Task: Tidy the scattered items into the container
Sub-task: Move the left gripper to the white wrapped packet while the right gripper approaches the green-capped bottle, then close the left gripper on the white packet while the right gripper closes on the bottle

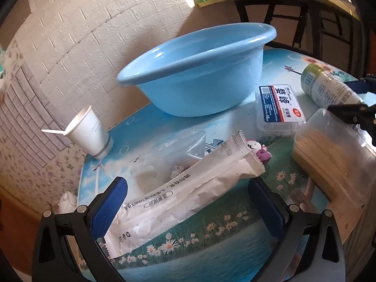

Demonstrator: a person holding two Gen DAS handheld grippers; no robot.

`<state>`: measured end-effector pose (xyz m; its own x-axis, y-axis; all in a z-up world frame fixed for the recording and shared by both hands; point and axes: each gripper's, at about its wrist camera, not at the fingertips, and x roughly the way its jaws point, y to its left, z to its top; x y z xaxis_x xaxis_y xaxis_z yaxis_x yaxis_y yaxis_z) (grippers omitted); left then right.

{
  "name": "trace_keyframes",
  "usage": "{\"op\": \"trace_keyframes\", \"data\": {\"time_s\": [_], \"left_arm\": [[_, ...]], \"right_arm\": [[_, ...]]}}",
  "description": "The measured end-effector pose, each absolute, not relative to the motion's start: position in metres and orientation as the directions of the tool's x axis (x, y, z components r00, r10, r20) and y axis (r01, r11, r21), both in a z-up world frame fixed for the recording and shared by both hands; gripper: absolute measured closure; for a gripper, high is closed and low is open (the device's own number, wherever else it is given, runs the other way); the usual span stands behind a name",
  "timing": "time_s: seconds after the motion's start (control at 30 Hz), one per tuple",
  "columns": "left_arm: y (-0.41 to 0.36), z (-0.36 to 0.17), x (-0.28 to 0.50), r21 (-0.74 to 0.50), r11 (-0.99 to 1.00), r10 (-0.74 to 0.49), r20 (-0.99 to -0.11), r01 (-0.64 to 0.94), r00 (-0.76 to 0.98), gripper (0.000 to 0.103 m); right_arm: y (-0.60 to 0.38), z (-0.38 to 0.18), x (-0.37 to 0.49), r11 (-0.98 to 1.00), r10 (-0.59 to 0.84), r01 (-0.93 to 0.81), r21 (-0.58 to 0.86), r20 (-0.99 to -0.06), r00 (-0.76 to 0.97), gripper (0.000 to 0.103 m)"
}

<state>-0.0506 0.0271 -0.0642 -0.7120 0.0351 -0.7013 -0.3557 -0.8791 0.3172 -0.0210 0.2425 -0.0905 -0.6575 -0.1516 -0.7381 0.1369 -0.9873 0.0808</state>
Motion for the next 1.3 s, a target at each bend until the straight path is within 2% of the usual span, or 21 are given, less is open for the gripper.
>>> {"op": "trace_keyframes", "data": {"time_s": [0.13, 0.23, 0.27, 0.33, 0.47, 0.57, 0.7, 0.8, 0.87, 1.3], "left_arm": [[0.020, -0.064, -0.057, 0.226, -0.905, 0.078, -0.744, -0.360, -0.664, 0.002], [0.012, -0.063, -0.062, 0.120, -0.923, 0.145, -0.772, -0.366, -0.619, 0.016], [0.011, -0.064, -0.062, 0.105, -0.926, 0.154, -0.772, -0.362, -0.617, 0.018], [0.012, -0.065, -0.060, 0.103, -0.925, 0.161, -0.764, -0.365, -0.624, 0.022], [0.016, -0.063, -0.054, 0.096, -0.918, 0.182, -0.758, -0.384, -0.626, 0.042], [0.020, -0.063, -0.048, 0.112, -0.910, 0.183, -0.754, -0.398, -0.631, 0.052], [0.023, -0.063, -0.042, 0.124, -0.908, 0.176, -0.752, -0.399, -0.635, 0.055], [0.022, -0.063, -0.040, 0.119, -0.911, 0.175, -0.755, -0.395, -0.632, 0.055], [0.021, -0.063, -0.040, 0.113, -0.914, 0.174, -0.757, -0.389, -0.629, 0.055], [0.022, -0.061, -0.021, 0.089, -0.934, 0.156, -0.770, -0.346, -0.619, 0.055]], "right_arm": [[0.243, -0.090, -0.021, -0.987, -0.153, 0.137, 0.082, -0.737, -0.659, 0.019], [0.243, -0.092, -0.023, -0.986, -0.164, 0.131, 0.104, -0.742, -0.649, 0.019], [0.243, -0.092, -0.024, -0.986, -0.168, 0.127, 0.112, -0.746, -0.644, 0.019], [0.243, -0.093, -0.026, -0.985, -0.174, 0.118, 0.127, -0.753, -0.634, 0.019], [0.241, -0.092, -0.026, -0.986, -0.169, 0.116, 0.124, -0.753, -0.636, 0.019], [0.239, -0.092, -0.026, -0.985, -0.171, 0.113, 0.129, -0.755, -0.633, 0.019], [0.242, -0.093, -0.026, -0.983, -0.183, 0.110, 0.147, -0.759, -0.625, 0.021], [0.246, -0.095, -0.025, -0.977, -0.211, 0.124, 0.171, -0.765, -0.608, 0.029], [0.244, -0.094, -0.024, -0.973, -0.231, 0.155, 0.172, -0.765, -0.601, 0.040], [0.260, -0.091, -0.019, -0.968, -0.248, 0.172, 0.181, -0.779, -0.577, 0.049]]}}
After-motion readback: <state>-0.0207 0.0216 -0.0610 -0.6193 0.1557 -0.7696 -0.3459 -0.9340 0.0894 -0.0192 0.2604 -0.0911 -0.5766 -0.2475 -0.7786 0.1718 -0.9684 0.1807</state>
